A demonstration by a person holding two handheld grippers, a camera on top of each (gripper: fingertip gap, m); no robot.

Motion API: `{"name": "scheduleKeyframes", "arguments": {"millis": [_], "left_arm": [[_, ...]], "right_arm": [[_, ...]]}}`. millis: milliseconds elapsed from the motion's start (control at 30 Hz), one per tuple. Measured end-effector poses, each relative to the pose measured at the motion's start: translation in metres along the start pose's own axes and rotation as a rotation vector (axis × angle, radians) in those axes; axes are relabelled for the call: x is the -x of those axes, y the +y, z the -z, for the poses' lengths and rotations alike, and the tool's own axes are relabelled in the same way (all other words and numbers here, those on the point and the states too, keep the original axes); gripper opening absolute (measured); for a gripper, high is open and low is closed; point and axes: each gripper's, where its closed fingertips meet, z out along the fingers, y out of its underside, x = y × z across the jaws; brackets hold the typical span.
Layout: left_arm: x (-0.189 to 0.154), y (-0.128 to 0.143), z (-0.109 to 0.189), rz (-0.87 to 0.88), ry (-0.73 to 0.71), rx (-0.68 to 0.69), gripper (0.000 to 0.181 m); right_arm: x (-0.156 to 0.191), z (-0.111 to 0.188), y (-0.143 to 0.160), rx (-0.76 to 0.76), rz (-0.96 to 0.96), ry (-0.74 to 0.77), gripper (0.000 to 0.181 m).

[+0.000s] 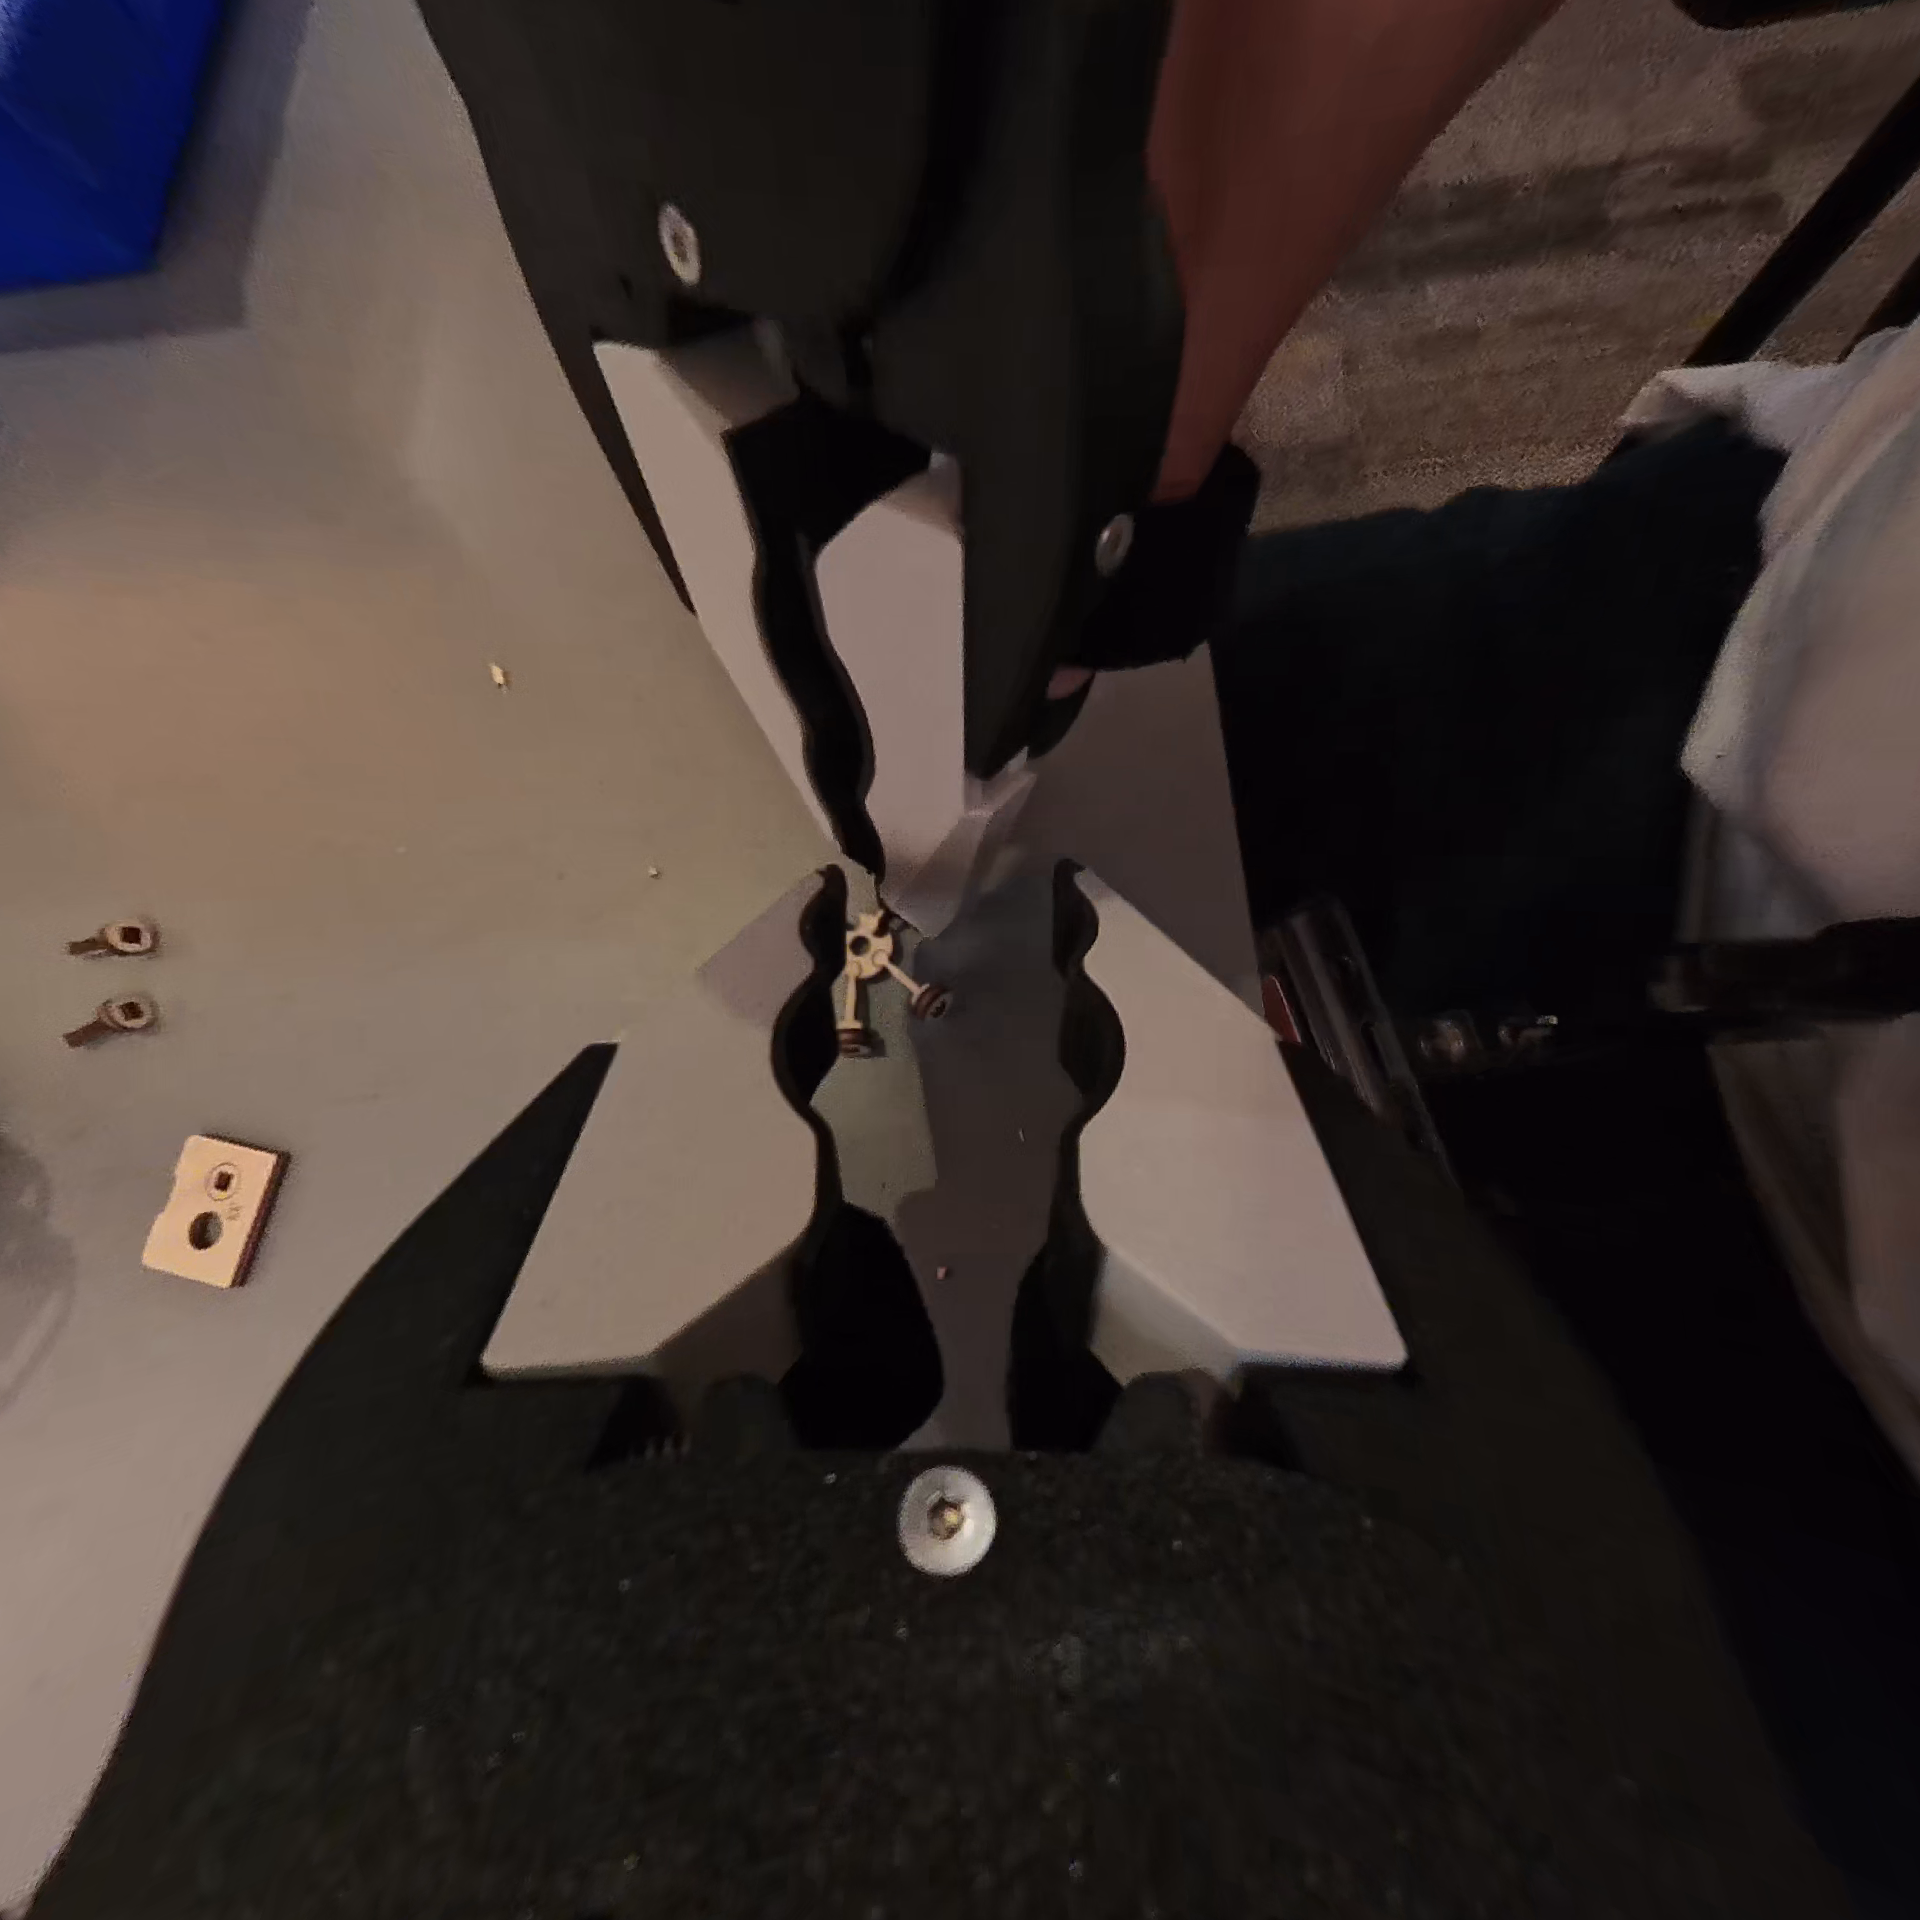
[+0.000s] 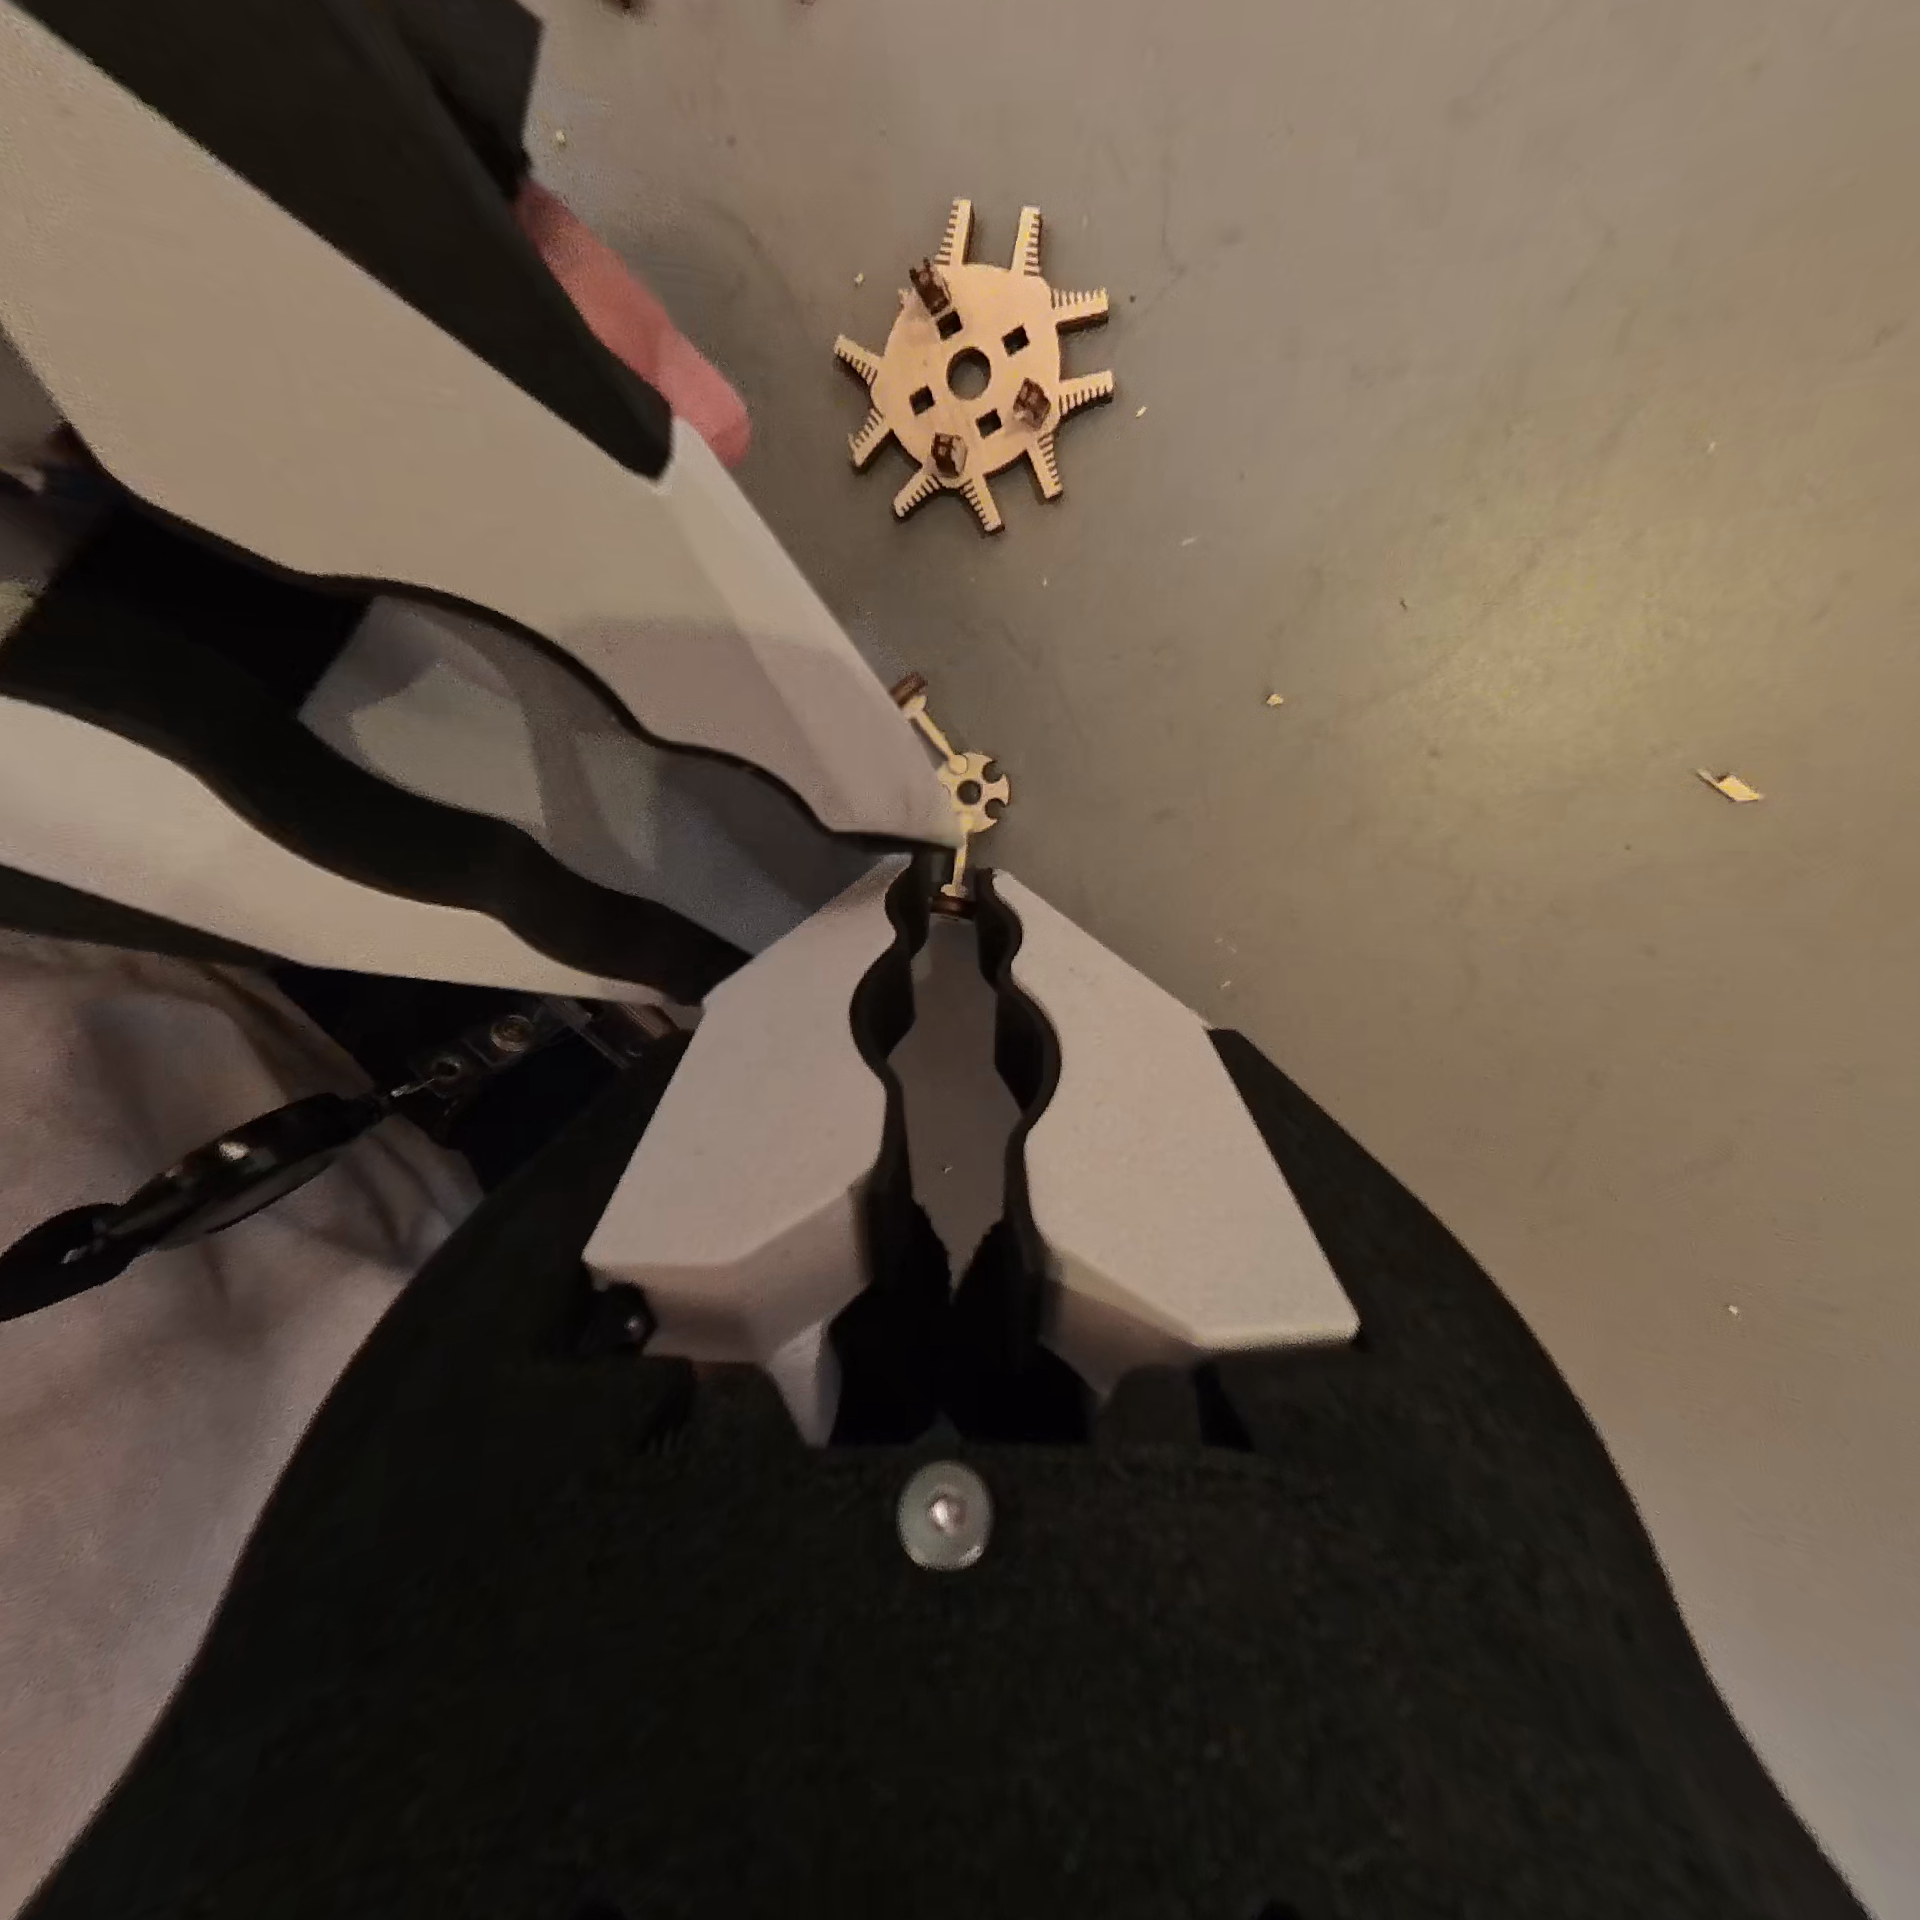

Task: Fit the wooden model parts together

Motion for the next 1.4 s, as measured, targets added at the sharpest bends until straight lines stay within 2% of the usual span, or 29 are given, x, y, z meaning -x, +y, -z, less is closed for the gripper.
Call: {"name": "scheduleKeyframes", "arguments": {"millis": [233, 467, 633, 767, 900, 967, 1100, 1400], "left_arm": [[-0.008, 0.016, -0.014, 0.009, 0.035, 0.070, 0.042], [-0.009, 0.018, -0.015, -0.022, 0.006, 0.058, 0.044], [-0.007, 0.019, -0.015, -0.014, 0.009, 0.058, 0.042], [-0.007, 0.018, -0.014, 0.022, 0.027, 0.037, 0.043], [-0.005, 0.016, -0.011, 0.082, 0.048, 0.014, 0.048], [-0.002, 0.017, -0.009, 0.119, 0.048, 0.007, 0.058], [0.002, 0.015, -0.002, 0.162, 0.051, -0.016, 0.057], [0.001, 0.025, -0.004, 0.177, 0.050, 0.028, 0.056]], "right_arm": [[0.000, 0.000, 0.000, 0.013, 0.009, 0.003, 0.007], [0.000, 0.000, 0.000, 0.005, -0.012, -0.002, 0.008], [0.000, 0.002, 0.000, -0.024, -0.036, -0.041, 0.019], [0.000, 0.019, -0.006, -0.142, 0.042, -0.053, 0.019], [-0.002, 0.030, -0.017, -0.344, 0.189, -0.010, 0.000], [-0.005, 0.032, -0.022, -0.436, 0.207, 0.000, 0.000], [-0.004, 0.031, -0.027, -0.532, 0.175, -0.079, 0.000], [-0.003, 0.011, -0.024, -0.434, 0.243, -0.074, 0.000]]}}
